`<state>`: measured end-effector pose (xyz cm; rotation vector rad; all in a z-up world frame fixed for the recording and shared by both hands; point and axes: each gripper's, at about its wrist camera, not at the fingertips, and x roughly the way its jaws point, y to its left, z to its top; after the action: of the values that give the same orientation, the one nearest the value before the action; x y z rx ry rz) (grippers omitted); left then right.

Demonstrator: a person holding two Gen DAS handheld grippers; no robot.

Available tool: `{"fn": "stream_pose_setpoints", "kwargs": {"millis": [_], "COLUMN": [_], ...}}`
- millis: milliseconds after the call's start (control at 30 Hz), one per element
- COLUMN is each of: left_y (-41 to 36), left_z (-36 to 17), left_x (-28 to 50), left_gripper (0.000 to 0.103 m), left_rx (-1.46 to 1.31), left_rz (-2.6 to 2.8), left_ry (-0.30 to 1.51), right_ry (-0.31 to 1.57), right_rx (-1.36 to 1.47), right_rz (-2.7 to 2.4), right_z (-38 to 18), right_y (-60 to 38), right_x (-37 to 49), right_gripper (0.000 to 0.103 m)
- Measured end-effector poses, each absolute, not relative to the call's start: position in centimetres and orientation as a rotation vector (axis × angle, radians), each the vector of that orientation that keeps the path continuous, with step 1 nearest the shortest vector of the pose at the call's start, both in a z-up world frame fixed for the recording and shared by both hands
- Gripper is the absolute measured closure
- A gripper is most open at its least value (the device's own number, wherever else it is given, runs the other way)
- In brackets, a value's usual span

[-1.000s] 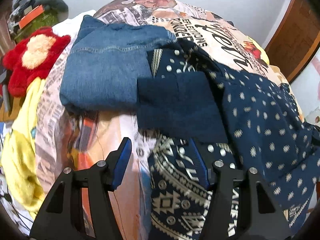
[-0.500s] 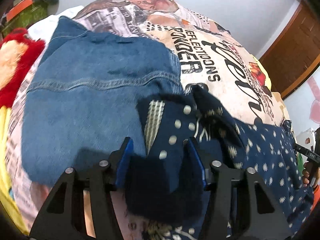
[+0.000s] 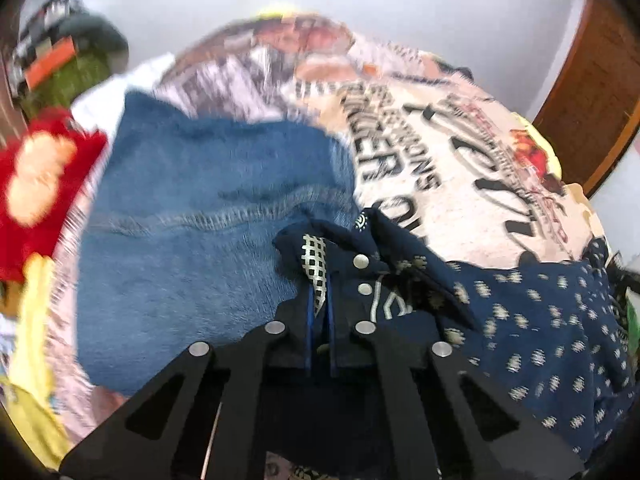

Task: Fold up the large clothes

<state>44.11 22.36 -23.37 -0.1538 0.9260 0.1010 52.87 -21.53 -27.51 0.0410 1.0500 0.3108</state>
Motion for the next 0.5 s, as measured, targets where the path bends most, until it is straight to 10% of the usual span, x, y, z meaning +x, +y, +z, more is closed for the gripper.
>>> {"fn": "stream_pose_setpoints", "kwargs": {"millis": [500], "left_y": [22.9], "left_z": [-14.2], "left_x": [43.6], "left_gripper": [0.098], "left_rx": [-0.090], "left_rz": [0.172], "left_ry": [0.743], "right_ry": [0.823], "right_rx": [-0.073], "right_rz": [0.346], "right_z": [-18.0], "right_y": [-16.0], "right_x": [56.5], "right_gripper": [0.099]}}
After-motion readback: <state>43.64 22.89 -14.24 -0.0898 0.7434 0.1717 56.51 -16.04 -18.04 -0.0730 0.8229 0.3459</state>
